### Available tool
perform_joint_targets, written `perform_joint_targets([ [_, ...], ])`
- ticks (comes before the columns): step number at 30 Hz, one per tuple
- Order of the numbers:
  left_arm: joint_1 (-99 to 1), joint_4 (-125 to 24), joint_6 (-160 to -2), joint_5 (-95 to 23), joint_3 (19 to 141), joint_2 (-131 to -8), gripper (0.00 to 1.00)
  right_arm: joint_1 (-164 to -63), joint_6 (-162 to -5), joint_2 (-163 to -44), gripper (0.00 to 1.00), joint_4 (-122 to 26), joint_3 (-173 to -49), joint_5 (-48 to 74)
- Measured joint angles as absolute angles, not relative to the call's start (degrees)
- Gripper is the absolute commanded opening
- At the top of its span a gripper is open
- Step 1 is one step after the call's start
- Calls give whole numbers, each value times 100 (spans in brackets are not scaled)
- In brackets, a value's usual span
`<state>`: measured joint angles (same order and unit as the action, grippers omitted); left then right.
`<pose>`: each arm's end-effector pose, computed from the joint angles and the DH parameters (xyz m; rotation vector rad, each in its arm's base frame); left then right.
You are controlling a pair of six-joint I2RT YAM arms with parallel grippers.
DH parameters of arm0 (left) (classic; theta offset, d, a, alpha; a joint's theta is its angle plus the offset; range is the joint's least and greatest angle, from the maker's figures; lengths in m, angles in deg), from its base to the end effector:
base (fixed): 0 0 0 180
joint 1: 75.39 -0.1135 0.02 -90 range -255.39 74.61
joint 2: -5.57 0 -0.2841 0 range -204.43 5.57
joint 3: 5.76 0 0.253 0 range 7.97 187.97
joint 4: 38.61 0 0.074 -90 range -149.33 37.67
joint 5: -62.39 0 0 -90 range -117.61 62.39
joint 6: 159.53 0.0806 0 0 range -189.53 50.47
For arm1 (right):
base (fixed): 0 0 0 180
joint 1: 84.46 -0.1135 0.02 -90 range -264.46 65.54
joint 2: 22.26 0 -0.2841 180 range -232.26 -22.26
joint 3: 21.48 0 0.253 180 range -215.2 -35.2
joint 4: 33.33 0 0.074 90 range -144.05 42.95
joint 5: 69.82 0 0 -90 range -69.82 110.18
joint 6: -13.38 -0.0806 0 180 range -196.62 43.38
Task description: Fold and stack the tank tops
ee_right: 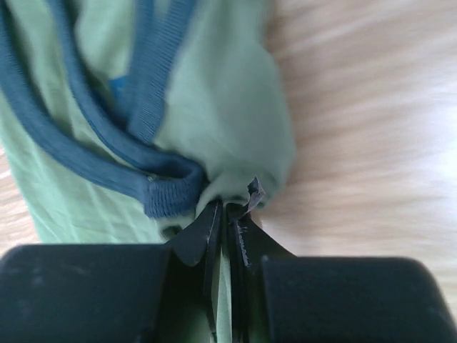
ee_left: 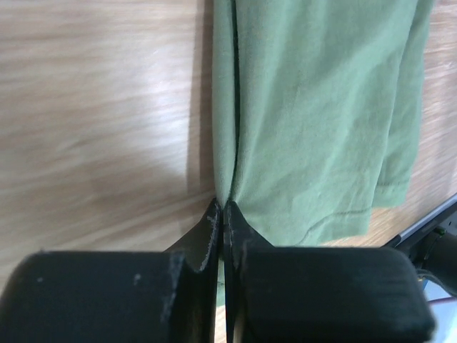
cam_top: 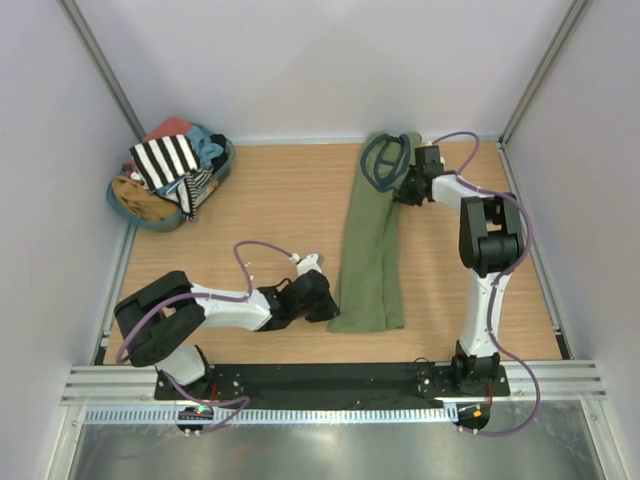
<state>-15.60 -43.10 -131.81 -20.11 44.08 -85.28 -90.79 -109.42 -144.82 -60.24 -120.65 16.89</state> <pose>0.1716 -0.2738 0.1218 -0.1229 2.5309 -0.8263 0.5002 0.0601 0.1337 0.5433 2.4224 0.3673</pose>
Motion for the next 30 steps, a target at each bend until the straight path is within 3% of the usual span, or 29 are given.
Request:
perform_joint_targets([
  [6,-1232,-4262,-13529,-1720,3869,-8028,0,-9811,-10806,-14834,13,-6234,-12640,1495],
  [10,-1095,-4255,-13713,-1657,3683,-7844,0,-10047,-10817,-14583,15,-6029,-12191,1543],
  [13,-1062,-4247,-13800,-1615,3560,-7726,0,-9990,-10830,-13999,27,-5952,-11361,1663],
  [14,-1055,-4251,-13807,-1604,3536,-7696,0,-9955,-10830,-13803,45,-5974,-11123,1696],
  [15,-1051,-4264,-13807,-1597,3521,-7672,0,-9929,-10854,-13654,50,-5991,-10941,1729],
  [20,-1051,-4358,-13743,-1582,3488,-7578,1,-9859,-10760,-13121,59,-6013,-10371,1962],
  [22,-1051,-4452,-13695,-1565,3453,-7481,6,-9861,-10736,-12826,60,-6022,-10021,1951],
  [25,-1051,-4649,-13636,-1538,3366,-7265,21,-9864,-10717,-12102,58,-6085,-9252,1742],
  [28,-1042,-4826,-13623,-1519,3198,-6889,44,-9881,-10710,-10968,54,-6249,-8303,1497],
  [30,-998,-4963,-13632,-1482,3106,-6618,48,-9907,-10721,-10253,54,-6389,-7809,1361],
])
